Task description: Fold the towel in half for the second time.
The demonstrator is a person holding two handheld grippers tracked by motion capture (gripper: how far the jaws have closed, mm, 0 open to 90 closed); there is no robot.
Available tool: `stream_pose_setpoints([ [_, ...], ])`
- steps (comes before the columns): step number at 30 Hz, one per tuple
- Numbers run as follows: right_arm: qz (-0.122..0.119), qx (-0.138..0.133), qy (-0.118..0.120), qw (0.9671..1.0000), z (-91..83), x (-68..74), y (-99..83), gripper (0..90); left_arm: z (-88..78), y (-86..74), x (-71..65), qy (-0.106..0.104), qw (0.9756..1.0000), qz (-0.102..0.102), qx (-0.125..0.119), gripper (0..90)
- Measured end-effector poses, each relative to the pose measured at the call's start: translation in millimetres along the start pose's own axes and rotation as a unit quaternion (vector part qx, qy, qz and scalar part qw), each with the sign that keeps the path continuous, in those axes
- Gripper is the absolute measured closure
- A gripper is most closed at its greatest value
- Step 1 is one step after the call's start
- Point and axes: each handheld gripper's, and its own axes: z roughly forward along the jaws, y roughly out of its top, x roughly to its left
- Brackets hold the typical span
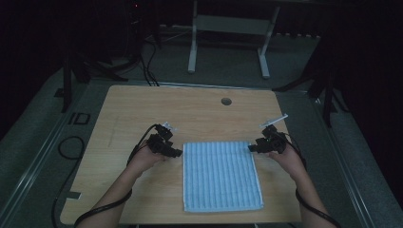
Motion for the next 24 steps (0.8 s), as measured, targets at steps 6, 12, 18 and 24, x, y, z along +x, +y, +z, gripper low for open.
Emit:
stream_pose_setpoints([
  [6,0.013,0.007,0.000,0.9999,9.2,-11.6,14.4,43.4,17.7,16.8,7.5,-0.004,1.0000,-0.002,0.007,36.0],
  [12,0.029,0.020,-0.011,0.9993,18.0,-24.5,26.7,43.5,29.2,25.4,9.9,0.000,0.9999,0.004,0.014,36.1],
  [18,0.048,0.029,-0.003,0.9984,28.7,-31.8,27.8,43.9,34.8,29.0,14.7,-0.011,0.9999,0.003,0.010,36.7],
  [24,0.042,0.055,0.004,0.9976,45.0,-28.1,24.8,50.2,43.8,28.4,13.9,-0.020,0.9996,0.006,0.017,44.5],
])
